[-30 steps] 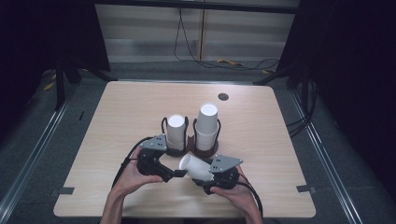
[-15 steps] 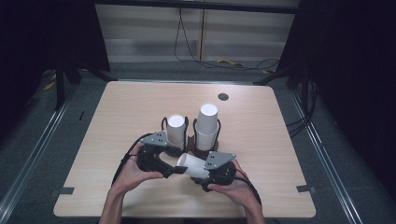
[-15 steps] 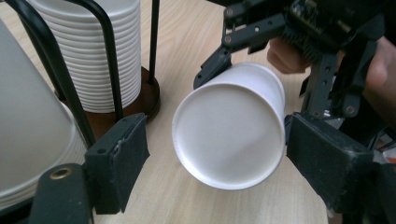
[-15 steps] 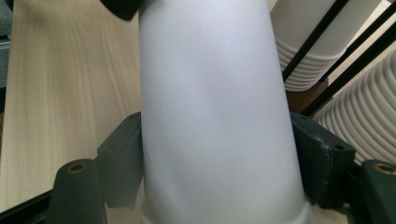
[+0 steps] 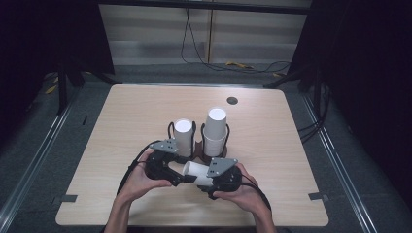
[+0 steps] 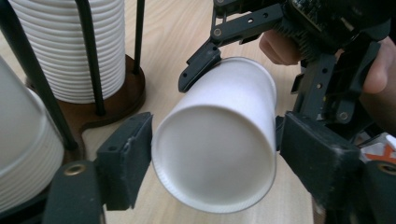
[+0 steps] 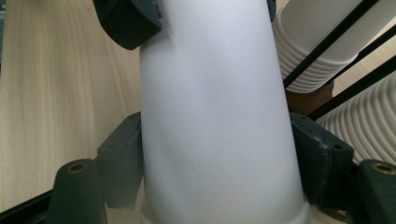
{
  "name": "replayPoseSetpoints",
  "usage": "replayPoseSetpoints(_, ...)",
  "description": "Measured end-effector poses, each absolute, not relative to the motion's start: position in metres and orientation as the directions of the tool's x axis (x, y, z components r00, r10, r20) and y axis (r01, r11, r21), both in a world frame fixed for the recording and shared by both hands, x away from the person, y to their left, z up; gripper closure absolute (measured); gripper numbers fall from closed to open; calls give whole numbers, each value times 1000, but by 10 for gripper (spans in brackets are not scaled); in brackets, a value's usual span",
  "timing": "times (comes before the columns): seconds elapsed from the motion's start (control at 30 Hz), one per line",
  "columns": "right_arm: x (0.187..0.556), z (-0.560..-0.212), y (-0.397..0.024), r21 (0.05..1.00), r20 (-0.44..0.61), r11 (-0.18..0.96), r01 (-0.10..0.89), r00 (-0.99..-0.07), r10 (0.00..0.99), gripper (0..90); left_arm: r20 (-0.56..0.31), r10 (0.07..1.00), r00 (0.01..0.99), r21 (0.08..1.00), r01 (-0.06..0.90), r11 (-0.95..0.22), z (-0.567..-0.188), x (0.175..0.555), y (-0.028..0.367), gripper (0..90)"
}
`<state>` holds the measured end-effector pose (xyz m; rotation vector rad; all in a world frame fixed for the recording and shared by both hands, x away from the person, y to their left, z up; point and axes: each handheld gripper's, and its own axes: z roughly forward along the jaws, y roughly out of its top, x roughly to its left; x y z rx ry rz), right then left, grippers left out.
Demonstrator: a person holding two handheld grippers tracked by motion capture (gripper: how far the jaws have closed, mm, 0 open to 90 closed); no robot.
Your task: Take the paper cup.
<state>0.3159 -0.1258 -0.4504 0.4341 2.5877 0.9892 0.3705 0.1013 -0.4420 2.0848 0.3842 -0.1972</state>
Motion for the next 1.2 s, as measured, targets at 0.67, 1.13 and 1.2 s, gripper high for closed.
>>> replayPoseSetpoints(0.67,315,-451,-114,592,-249,795,130,-909,334,277,-309,192,931,737,362,-571,-448,376,96,262)
replayPoseSetpoints(1.13,316,-447,-108,535,-279,841,83,-922,269,281,-299,169,939,713,338,-615,-446,377,97,253)
replayPoseSetpoints(1.2,316,-448,-107,531,-275,843,86,-924,267,281,-295,164,941,718,332,-611,-447,377,96,252)
